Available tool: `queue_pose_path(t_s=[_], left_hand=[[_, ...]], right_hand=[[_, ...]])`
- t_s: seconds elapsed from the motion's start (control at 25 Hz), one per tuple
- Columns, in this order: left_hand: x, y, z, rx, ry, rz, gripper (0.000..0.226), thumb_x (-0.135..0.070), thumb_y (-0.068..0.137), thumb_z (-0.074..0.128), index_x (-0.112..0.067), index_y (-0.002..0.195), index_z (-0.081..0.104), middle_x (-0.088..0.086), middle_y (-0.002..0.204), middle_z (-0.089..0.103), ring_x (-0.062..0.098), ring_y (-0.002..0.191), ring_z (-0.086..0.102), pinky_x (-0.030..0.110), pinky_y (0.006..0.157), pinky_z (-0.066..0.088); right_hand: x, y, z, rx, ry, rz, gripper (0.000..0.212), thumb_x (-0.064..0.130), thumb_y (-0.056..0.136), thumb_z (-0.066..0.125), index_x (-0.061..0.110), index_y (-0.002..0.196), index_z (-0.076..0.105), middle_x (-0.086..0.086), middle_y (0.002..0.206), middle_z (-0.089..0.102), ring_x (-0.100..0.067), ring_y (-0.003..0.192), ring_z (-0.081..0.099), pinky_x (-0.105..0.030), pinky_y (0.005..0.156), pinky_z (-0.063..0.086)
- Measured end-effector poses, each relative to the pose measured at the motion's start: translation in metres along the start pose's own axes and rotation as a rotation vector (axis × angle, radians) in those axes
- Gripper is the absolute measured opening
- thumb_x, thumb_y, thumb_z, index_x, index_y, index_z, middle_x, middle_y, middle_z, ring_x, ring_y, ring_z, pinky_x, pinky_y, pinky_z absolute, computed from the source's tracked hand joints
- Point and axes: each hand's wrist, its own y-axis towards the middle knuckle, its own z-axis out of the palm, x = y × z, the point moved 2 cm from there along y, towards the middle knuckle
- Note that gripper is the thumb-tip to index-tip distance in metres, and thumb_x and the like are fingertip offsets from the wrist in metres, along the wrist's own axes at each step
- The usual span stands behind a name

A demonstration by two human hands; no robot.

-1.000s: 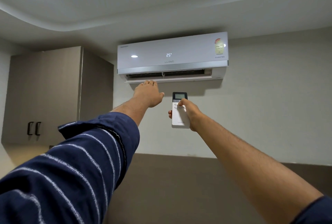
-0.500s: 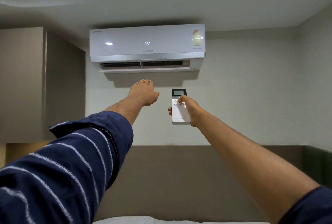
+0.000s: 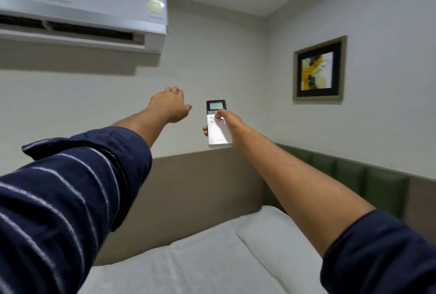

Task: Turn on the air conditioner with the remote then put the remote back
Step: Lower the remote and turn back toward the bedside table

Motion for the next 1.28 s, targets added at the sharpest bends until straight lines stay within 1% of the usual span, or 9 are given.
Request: queue_pose_path(t_s=[0.2, 0.24, 0.28, 0.48, 0.6, 0.84, 0.96, 1.12, 1.28], left_hand=[[-0.112, 0.011, 0.019, -0.010, -0.141, 0.185, 0.065, -0.045, 0.098, 0.032, -0.006, 0.150, 0.027, 0.013, 0.157, 0.030, 0.031, 0.141, 0.033, 0.046, 0.108, 0.035], [-0.121, 0.010, 0.024, -0.008, -0.146, 0.216, 0.066, -0.045, 0.098, 0.032, -0.006, 0.151, 0.026, 0.013, 0.157, 0.030, 0.031, 0.142, 0.033, 0.046, 0.109, 0.034], [-0.165, 0.009, 0.029, 0.019, -0.189, 0.291, 0.066, -0.045, 0.098, 0.032, -0.006, 0.151, 0.025, 0.013, 0.158, 0.029, 0.031, 0.143, 0.032, 0.046, 0.110, 0.033], [-0.278, -0.003, 0.052, 0.070, -0.318, 0.432, 0.066, -0.044, 0.098, 0.033, -0.007, 0.152, 0.024, 0.011, 0.159, 0.027, 0.028, 0.145, 0.029, 0.044, 0.112, 0.032], [-0.357, -0.020, 0.064, 0.114, -0.367, 0.549, 0.065, -0.044, 0.098, 0.032, -0.007, 0.152, 0.024, 0.011, 0.159, 0.026, 0.028, 0.146, 0.028, 0.045, 0.113, 0.031], [-0.488, -0.046, 0.096, 0.198, -0.443, 0.660, 0.066, -0.045, 0.098, 0.032, -0.007, 0.153, 0.023, 0.012, 0.160, 0.025, 0.028, 0.147, 0.025, 0.044, 0.115, 0.027], [-0.557, -0.064, 0.125, 0.270, -0.469, 0.717, 0.067, -0.045, 0.098, 0.032, -0.007, 0.153, 0.022, 0.011, 0.161, 0.023, 0.027, 0.148, 0.022, 0.043, 0.117, 0.024], [-0.637, -0.096, 0.182, 0.373, -0.485, 0.786, 0.067, -0.044, 0.099, 0.030, -0.006, 0.153, 0.022, 0.011, 0.161, 0.023, 0.028, 0.147, 0.022, 0.043, 0.116, 0.024], [-0.706, -0.139, 0.253, 0.481, -0.498, 0.879, 0.066, -0.043, 0.099, 0.030, -0.004, 0.152, 0.023, 0.014, 0.160, 0.024, 0.028, 0.148, 0.022, 0.042, 0.117, 0.023]], right_hand=[[-0.013, -0.033, -0.117, -0.257, -0.013, 0.031, 0.010, 0.016, 0.089, 0.046, 0.011, 0.095, 0.051, -0.016, 0.072, 0.073, -0.023, 0.051, 0.072, -0.025, 0.045, 0.056], [-0.015, -0.037, -0.126, -0.263, -0.008, 0.047, 0.011, 0.017, 0.090, 0.046, 0.011, 0.098, 0.051, -0.017, 0.075, 0.073, -0.023, 0.052, 0.072, -0.025, 0.046, 0.056], [-0.017, -0.055, -0.162, -0.332, -0.013, 0.043, 0.013, 0.016, 0.090, 0.045, 0.010, 0.101, 0.050, -0.017, 0.077, 0.073, -0.023, 0.053, 0.072, -0.025, 0.047, 0.056], [-0.041, -0.102, -0.255, -0.517, 0.012, 0.078, 0.027, 0.017, 0.092, 0.046, 0.007, 0.116, 0.050, -0.020, 0.089, 0.071, -0.028, 0.066, 0.069, -0.029, 0.061, 0.058], [-0.056, -0.136, -0.313, -0.636, 0.040, 0.098, 0.024, 0.015, 0.092, 0.043, 0.007, 0.113, 0.049, -0.020, 0.091, 0.070, -0.027, 0.065, 0.068, -0.027, 0.057, 0.056], [-0.093, -0.177, -0.420, -0.771, 0.064, 0.148, 0.020, 0.016, 0.095, 0.043, 0.009, 0.114, 0.049, -0.025, 0.119, 0.067, -0.025, 0.070, 0.068, -0.028, 0.061, 0.053], [-0.123, -0.193, -0.478, -0.863, 0.049, 0.215, 0.029, 0.016, 0.097, 0.044, 0.006, 0.123, 0.050, -0.023, 0.123, 0.066, -0.029, 0.085, 0.066, -0.030, 0.067, 0.052], [-0.178, -0.214, -0.549, -0.954, 0.027, 0.291, 0.034, 0.013, 0.099, 0.048, 0.001, 0.130, 0.050, -0.020, 0.129, 0.062, -0.034, 0.114, 0.062, -0.027, 0.062, 0.048], [-0.256, -0.238, -0.613, -1.021, 0.074, 0.412, 0.036, 0.008, 0.098, 0.050, -0.001, 0.133, 0.049, -0.020, 0.134, 0.059, -0.034, 0.122, 0.058, -0.034, 0.085, 0.048]])
